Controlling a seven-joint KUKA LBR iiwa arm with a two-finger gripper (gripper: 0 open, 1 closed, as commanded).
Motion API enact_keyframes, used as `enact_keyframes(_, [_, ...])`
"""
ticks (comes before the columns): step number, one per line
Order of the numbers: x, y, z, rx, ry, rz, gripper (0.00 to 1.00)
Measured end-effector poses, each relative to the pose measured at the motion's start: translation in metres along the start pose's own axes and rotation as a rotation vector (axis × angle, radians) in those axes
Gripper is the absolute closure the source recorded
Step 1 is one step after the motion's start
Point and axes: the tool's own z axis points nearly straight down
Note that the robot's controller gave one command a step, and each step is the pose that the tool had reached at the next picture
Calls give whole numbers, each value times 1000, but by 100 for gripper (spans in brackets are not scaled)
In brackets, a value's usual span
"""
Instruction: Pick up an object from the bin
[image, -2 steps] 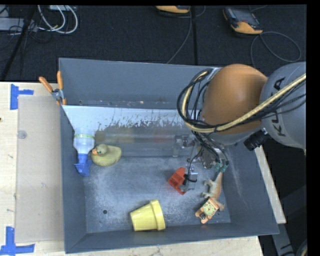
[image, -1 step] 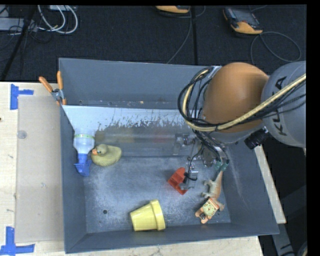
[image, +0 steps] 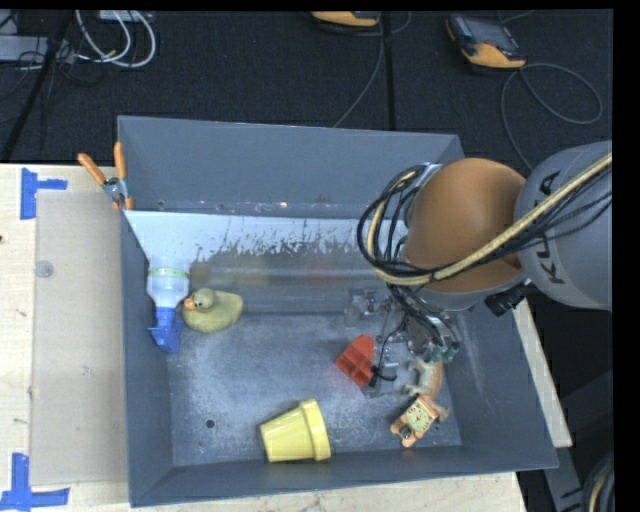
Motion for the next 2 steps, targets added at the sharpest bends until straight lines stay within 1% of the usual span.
enact_keyframes(1, [-4,-19,37,0,4,-125,0])
enact_keyframes(2, [-11,-25,69,0,1,-165,0])
